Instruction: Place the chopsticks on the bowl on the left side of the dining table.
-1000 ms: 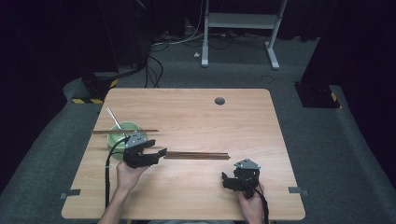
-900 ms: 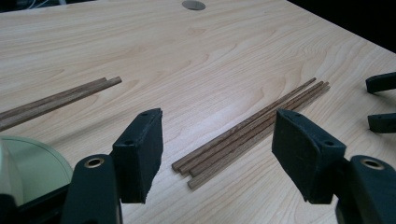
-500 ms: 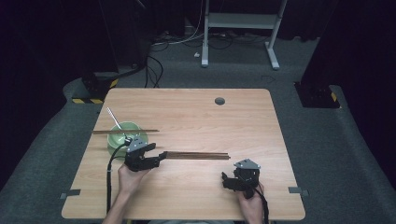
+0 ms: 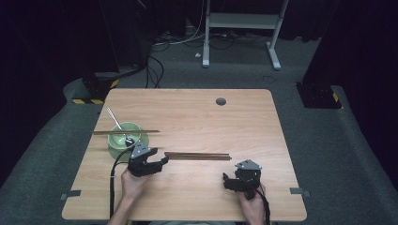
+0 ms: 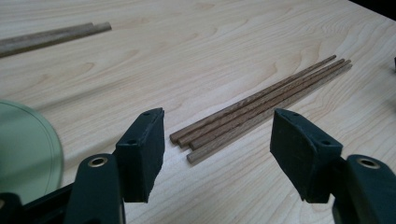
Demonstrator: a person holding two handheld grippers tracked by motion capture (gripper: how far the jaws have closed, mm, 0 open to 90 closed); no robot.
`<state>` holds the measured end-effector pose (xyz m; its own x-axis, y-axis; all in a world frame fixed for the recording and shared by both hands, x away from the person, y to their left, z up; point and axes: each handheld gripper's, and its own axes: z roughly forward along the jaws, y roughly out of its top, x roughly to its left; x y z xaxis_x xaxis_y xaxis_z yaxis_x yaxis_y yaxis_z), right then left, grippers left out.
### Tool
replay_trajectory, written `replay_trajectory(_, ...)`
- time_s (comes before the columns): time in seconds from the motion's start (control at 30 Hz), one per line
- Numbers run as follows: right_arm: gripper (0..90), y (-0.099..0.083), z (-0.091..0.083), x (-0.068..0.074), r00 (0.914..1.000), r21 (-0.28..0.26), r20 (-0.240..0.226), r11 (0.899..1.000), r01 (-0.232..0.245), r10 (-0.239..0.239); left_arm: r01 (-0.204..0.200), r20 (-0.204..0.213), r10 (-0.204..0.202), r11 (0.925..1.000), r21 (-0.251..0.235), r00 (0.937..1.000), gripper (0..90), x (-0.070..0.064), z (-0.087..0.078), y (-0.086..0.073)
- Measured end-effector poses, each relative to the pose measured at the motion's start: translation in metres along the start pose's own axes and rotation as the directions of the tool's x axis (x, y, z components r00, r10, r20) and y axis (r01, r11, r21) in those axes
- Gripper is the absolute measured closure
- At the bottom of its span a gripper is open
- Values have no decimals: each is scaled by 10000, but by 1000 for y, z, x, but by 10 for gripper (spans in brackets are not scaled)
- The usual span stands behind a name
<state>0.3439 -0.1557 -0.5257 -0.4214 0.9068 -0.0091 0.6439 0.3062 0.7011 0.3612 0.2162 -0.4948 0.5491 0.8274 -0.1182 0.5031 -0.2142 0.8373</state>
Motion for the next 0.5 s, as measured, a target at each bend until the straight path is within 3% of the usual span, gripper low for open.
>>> replay_trajectory(0.5,101,0,0,0,10000,0,-1,10000,-1,1,135,-370,-120,9991,411,9992,353,4,11,-11)
